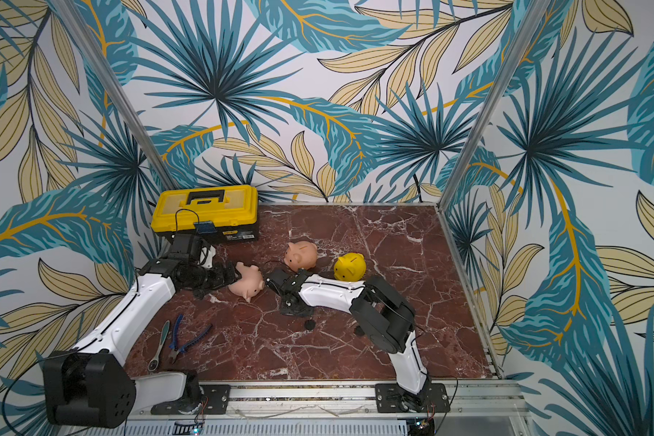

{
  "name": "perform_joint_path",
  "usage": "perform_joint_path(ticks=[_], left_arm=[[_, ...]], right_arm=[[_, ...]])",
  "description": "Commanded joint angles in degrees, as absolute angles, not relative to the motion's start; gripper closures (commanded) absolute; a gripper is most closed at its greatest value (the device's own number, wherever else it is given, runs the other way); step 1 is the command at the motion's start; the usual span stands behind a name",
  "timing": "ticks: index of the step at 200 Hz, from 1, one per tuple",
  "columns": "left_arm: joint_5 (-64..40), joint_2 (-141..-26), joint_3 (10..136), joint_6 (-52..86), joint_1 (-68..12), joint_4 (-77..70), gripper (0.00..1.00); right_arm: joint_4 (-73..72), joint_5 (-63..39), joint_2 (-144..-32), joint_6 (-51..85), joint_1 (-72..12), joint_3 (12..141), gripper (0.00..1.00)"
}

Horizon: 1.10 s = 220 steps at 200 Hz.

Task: Close piggy banks
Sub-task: Pick up the knob at the center of the board, then adjust the piggy bank at the center of the board.

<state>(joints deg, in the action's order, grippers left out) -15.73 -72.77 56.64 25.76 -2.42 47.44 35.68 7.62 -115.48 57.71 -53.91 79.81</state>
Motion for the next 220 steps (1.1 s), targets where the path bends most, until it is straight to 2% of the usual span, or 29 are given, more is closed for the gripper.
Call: perform_joint_path(ticks=[1, 23, 85, 124, 168, 220], left_arm=[[-16.45, -73.12, 56.33, 25.40, -1.80, 47.72, 0.04], [-17.79, -73.13, 56.41, 24.99, -1.86, 47.73, 0.04], [-20.99, -72.43, 57.61, 25.00, -3.12, 47.82, 0.00], [-16.89, -73.70, 58.76, 27.63, -5.80, 48.22, 0.00], [-10.73, -76.80, 59.65, 43.72, -9.58, 48.43, 0.00], [-2.29, -71.84, 58.29, 57.76, -11.68, 45.40, 0.01]], right_arm=[[36.87, 6.74, -117.78, 57.74, -53.78, 77.90, 0.95], [36.52, 7.59, -116.76, 56.03, -53.79, 77.88, 1.00], [30.28, 7.53, -106.40, 46.25, -53.14, 75.31, 1.00], [26.83, 3.21, -97.89, 40.44, -50.62, 72.41, 1.00], [22.46, -3.60, -91.98, 38.68, -47.36, 68.57, 1.00], [20.40, -9.03, -90.96, 38.24, -44.02, 66.84, 1.00]])
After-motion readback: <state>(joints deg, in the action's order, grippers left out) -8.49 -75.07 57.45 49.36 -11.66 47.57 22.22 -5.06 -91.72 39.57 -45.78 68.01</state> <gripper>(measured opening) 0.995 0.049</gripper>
